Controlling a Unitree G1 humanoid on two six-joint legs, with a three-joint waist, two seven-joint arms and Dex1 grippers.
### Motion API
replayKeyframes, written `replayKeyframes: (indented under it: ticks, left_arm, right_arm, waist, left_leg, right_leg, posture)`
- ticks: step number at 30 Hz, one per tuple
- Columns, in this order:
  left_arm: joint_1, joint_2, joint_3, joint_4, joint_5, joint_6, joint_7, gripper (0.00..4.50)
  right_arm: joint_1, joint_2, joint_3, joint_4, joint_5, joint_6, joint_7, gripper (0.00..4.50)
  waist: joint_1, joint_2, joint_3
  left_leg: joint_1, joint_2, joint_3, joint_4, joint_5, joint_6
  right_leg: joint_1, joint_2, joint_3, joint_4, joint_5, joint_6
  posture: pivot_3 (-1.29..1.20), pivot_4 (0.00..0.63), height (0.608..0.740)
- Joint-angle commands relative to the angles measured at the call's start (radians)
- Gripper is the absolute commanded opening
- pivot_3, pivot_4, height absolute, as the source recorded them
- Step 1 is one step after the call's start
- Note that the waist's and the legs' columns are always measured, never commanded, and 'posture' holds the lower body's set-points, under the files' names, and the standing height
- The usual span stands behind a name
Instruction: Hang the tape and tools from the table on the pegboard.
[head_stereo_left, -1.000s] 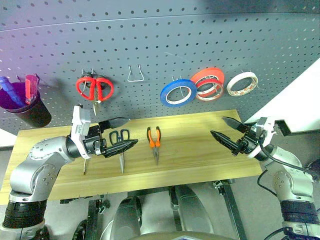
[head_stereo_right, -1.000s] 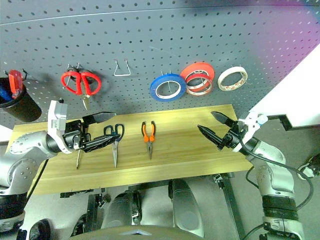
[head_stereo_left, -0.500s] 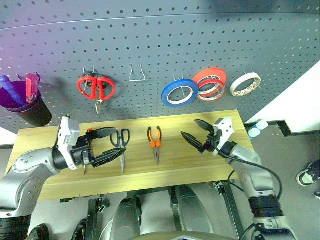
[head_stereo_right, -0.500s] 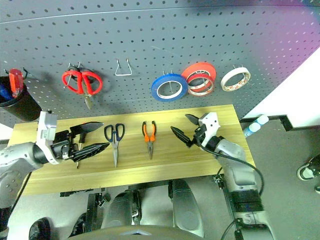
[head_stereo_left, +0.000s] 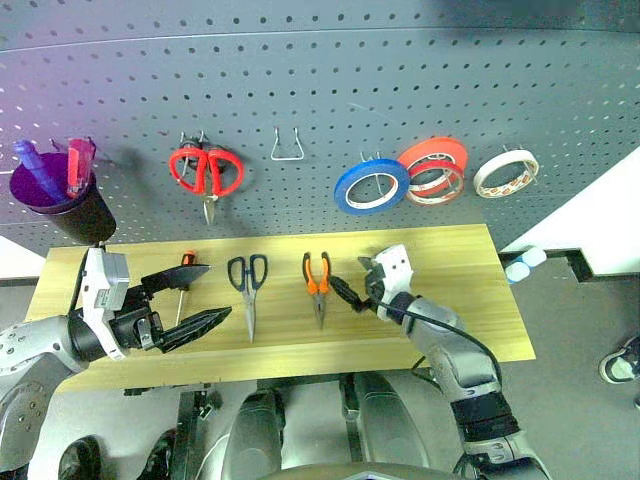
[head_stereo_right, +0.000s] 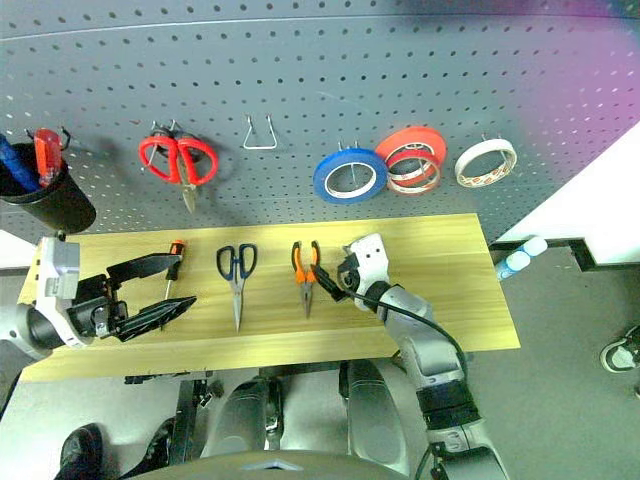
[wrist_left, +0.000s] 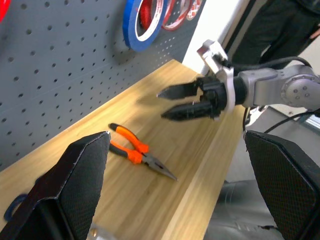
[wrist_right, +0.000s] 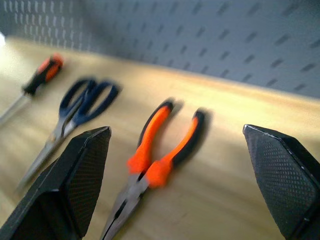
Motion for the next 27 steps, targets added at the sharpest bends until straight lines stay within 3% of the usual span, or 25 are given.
replayKeyframes:
  ticks: [1,14,17,27]
  left_arm:
    - [0.032,0.016,0.052,-0.054,-0.033,0.008,0.002,4.50]
    - [0.071,0.037,0.077,-0.093,-0.072,0.046,0.015,4.50]
    - [0.079,0.038,0.084,-0.108,-0.086,0.059,0.022,4.50]
    - [0.097,0.037,0.101,-0.128,-0.100,0.068,0.037,4.50]
  right_arm:
    - [-0.026,0.032,0.008,-0.057,-0.016,0.072,-0.064,4.45]
    - [-0.067,0.088,0.080,-0.092,-0.067,0.202,-0.145,4.45]
    - [-0.062,0.105,0.100,-0.110,-0.073,0.240,-0.161,4.45]
    - [-0.108,0.164,0.087,-0.091,-0.088,0.305,-0.235,4.45]
  waist:
    - [0.001,0.000,0.005]
    - [-0.001,0.003,0.046]
    - [0.000,0.004,0.049]
    - [0.000,0.005,0.069]
  left_leg:
    - [0.000,0.000,0.000,0.000,0.000,0.000]
    - [-0.005,0.000,0.000,-0.002,0.000,0.000]
    - [-0.016,0.000,-0.001,-0.002,0.000,0.000]
    - [-0.018,0.000,-0.001,-0.002,0.000,0.000]
  right_leg:
    - [0.000,0.000,0.000,0.000,0.000,0.000]
    - [-0.006,0.000,0.000,-0.001,-0.003,0.001]
    - [-0.018,0.000,0.000,0.001,0.000,-0.002]
    - [-0.020,0.000,-0.001,0.000,-0.001,-0.001]
  posture:
    - [0.02,0.336,0.733]
    - [0.03,0.393,0.733]
    - [0.04,0.408,0.733]
    - [0.05,0.403,0.733]
